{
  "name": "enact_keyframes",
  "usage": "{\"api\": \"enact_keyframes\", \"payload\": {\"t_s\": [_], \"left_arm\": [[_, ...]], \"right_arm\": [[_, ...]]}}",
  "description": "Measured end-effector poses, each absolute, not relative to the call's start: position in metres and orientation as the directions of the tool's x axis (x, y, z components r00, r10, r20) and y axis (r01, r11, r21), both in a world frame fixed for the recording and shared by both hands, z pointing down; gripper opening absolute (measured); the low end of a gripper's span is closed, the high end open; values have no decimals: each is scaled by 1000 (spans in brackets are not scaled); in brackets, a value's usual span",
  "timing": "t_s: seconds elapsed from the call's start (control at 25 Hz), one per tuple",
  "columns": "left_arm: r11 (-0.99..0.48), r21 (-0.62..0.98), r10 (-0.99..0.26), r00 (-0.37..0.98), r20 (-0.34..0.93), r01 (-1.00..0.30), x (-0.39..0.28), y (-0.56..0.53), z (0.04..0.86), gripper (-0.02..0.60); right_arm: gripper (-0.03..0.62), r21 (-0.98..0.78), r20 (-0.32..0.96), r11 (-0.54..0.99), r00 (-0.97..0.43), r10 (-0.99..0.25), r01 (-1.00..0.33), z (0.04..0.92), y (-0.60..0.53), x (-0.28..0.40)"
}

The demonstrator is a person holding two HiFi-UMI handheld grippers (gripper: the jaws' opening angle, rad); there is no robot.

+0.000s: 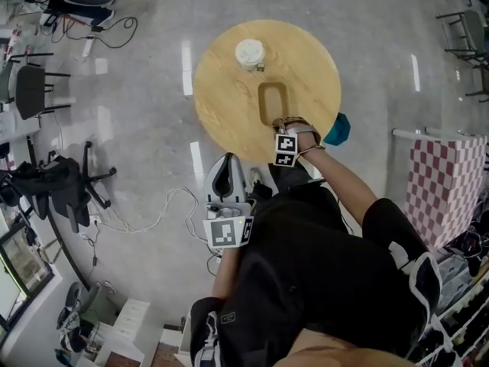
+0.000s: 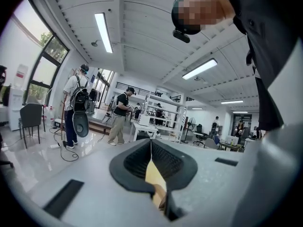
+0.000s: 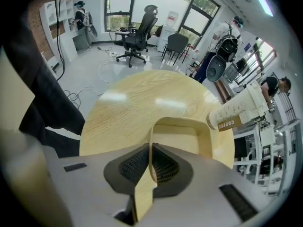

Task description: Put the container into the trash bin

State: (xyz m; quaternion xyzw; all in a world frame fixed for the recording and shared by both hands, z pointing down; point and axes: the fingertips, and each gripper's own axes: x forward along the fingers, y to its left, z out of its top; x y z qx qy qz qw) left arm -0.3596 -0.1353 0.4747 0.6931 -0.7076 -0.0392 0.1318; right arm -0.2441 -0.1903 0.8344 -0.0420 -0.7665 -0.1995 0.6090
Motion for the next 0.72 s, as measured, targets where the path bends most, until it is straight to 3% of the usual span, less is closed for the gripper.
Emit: {"api": "enact_keyframes", "payload": {"t_s": [0.72], "left_arm": [[-202, 223, -978, 208, 3, -954, -288, -3, 448, 12]], "right_arm": [[37, 308, 872, 946, -368, -324, -104, 724, -56, -173]]}}
